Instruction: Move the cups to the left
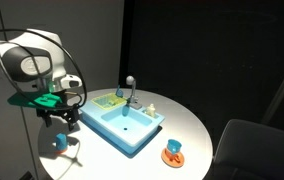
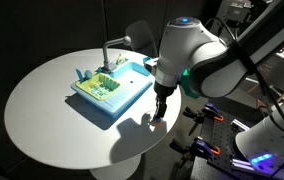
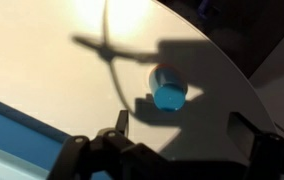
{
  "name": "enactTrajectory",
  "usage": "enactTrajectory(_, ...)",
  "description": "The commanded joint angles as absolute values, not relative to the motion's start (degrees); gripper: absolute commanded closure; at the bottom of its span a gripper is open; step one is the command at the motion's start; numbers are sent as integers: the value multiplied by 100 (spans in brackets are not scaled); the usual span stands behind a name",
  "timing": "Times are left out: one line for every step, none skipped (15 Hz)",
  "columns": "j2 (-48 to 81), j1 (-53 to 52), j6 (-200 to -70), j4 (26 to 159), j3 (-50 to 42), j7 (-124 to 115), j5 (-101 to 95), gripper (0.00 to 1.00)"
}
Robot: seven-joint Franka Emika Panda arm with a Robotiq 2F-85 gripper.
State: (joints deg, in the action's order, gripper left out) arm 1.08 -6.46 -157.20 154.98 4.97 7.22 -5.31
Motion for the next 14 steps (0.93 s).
enactTrajectory(-840,-655,-15034,15702,566,217,-642,0)
enactTrajectory(-1012,-642,-14852,15698,584,113,-639,0)
enactTrajectory(-1239,-627,-14607,15700,594,13,-587,0)
enactTrajectory(-1441,-614,-14380,15699,595,-77,-536,0)
enactTrajectory(-1629,-605,-14143,15685,592,-166,-491,0)
enactTrajectory(-1817,-586,-13917,15667,586,-269,-465,0)
enactTrajectory(-2037,-559,-13620,15643,567,-388,-410,0)
enactTrajectory(-2224,-531,-13376,15622,550,-476,-374,0)
enactTrajectory(-2415,-481,-13133,15600,540,-597,-364,0)
enactTrajectory(-2594,-428,-12885,15571,522,-686,-345,0)
enactTrajectory(-2765,-369,-12652,15540,504,-777,-331,0)
enactTrajectory(-2913,-313,-12443,15509,478,-824,-316,0)
enactTrajectory(-3047,-234,-12251,15464,441,-867,-322,0)
enactTrajectory(-3161,-160,-12092,15415,400,-878,-341,0)
